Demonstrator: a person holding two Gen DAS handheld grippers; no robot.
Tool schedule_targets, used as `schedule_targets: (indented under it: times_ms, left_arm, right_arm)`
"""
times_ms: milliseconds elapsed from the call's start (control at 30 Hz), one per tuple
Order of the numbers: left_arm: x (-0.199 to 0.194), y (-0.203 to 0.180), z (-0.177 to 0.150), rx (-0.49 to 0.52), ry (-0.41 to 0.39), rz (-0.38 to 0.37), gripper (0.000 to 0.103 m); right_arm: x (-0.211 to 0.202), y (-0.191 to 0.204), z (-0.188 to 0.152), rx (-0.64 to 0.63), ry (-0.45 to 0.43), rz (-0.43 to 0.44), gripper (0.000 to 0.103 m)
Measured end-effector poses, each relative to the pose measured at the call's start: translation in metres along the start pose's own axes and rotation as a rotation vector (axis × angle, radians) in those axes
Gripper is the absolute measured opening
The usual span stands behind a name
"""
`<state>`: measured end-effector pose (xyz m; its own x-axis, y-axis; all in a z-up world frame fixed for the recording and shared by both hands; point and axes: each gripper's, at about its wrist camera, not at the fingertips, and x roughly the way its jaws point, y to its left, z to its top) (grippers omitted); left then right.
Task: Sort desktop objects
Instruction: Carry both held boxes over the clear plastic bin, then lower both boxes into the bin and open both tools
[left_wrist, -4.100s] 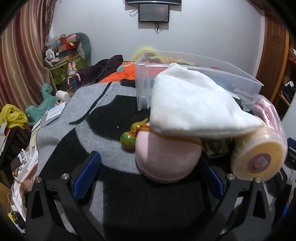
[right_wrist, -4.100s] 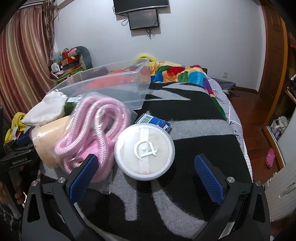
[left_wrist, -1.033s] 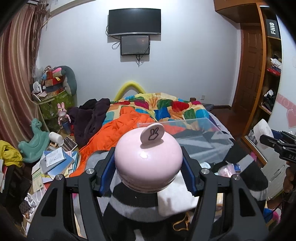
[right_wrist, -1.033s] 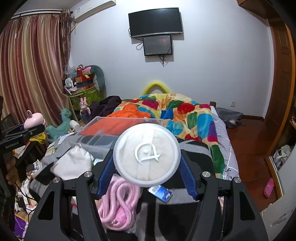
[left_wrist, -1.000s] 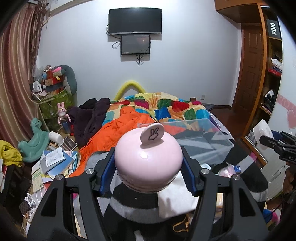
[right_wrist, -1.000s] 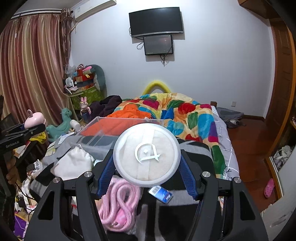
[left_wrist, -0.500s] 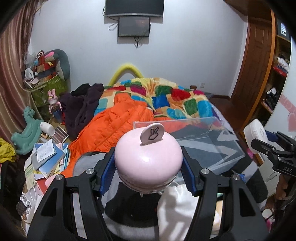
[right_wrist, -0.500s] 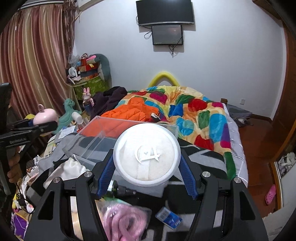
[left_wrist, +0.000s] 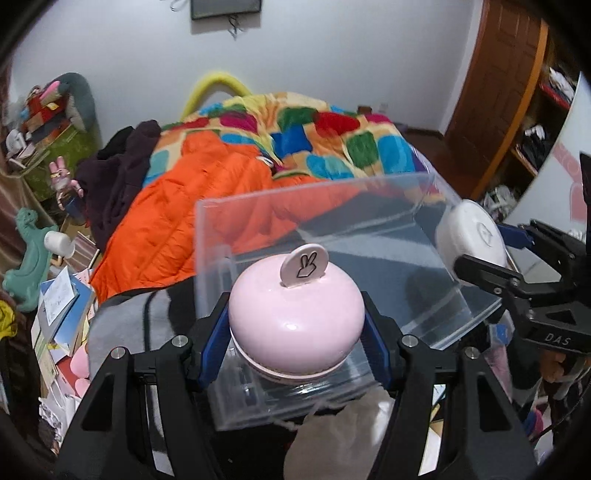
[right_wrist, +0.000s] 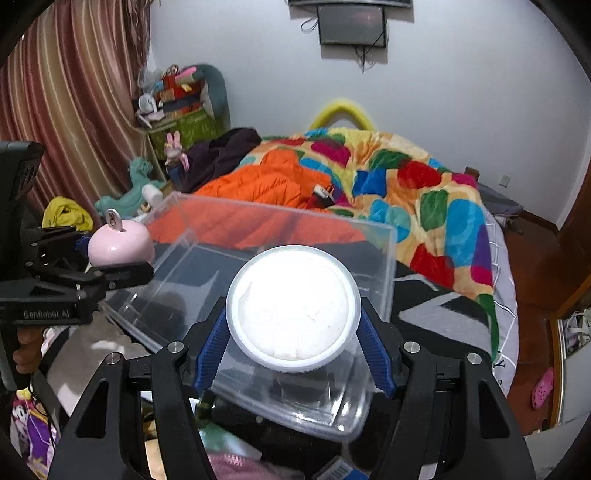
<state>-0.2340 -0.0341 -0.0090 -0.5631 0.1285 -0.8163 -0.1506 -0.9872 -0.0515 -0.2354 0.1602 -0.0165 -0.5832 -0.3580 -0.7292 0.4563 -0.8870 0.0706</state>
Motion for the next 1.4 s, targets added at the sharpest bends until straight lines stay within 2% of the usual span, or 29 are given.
schedule_targets:
  times_ms: [133,233,333,667,1033,1167,1400]
  left_arm:
    - [0.017,-0.002,-0.002,0.016,0.059,-0.005,0.064]
    - [0.02,-0.008,-0.001,0.048,0.062,0.015,0.064]
    - [0.025,-0.01,-0.002,0.058,0.091,-0.004,0.064]
    - [0.027,-0.011,-0.001,0.067,0.104,-0.006,0.064]
    - [0.011,-0.002,0.0,0.01,0.088,-0.015,0.067]
    - [-0.003,-0.002,-0.002,0.012,0.073,-0.01,0.07]
    - [-0.033,-0.003,-0.007,0.028,0.041,0.025,0.074]
  right_arm:
    - [0.014,0.007,0.0,-0.039,0.039,0.001,0.062]
    - [0.022,0.012,-0.001,-0.067,0.069,0.003,0.062]
    - [0.027,0.016,-0.002,-0.083,0.09,0.001,0.062]
    - [0.033,0.019,0.0,-0.068,0.119,-0.003,0.063]
    - [0.013,0.036,-0.003,-0.154,0.077,-0.073,0.064]
    - [-0.002,0.041,-0.004,-0.161,0.048,-0.078,0.073]
    - [-0.033,0.042,-0.005,-0.162,0.0,-0.094,0.075]
